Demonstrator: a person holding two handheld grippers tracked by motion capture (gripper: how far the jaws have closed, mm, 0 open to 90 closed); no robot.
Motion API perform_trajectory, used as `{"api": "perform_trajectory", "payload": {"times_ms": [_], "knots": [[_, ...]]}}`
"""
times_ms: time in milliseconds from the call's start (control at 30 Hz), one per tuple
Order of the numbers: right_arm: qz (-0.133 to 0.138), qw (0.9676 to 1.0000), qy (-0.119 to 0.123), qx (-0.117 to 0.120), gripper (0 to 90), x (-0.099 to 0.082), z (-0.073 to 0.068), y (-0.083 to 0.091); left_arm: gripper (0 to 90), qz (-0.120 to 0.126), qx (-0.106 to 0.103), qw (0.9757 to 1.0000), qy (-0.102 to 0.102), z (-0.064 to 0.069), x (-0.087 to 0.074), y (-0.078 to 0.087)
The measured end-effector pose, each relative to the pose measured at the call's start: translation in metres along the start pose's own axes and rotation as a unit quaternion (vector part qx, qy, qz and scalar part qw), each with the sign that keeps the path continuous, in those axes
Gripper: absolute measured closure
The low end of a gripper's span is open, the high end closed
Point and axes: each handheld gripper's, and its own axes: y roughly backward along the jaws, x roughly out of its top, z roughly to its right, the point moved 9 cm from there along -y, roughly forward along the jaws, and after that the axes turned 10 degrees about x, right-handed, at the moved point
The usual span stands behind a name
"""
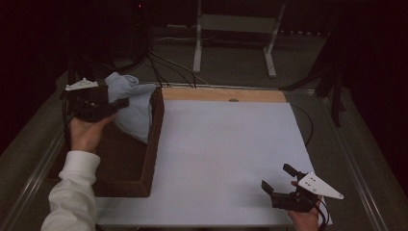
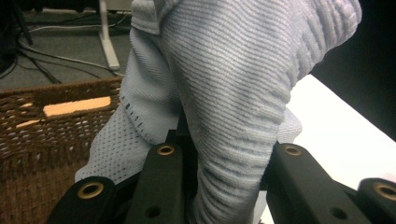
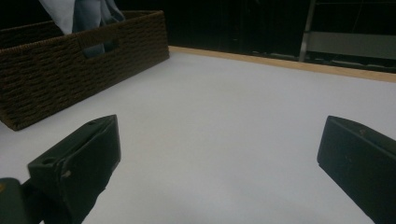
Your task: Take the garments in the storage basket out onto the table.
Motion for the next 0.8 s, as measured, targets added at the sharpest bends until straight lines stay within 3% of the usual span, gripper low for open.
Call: {"api": "perform_trajectory", "payload": {"times_ms": [567, 800], "knots": [[0.001, 1.0000, 0.000, 0.000, 0.0, 0.000, 0.000, 0.000, 74.0, 0.004, -0.035, 0.9992, -0.020, 0.035, 0.016, -0.004], [0.000, 1.0000, 0.000, 0.000, 0.0, 0.000, 0.000, 0.000, 74.1, 0.010, -0.052, 0.9984, -0.020, 0.048, 0.021, -0.008]]}}
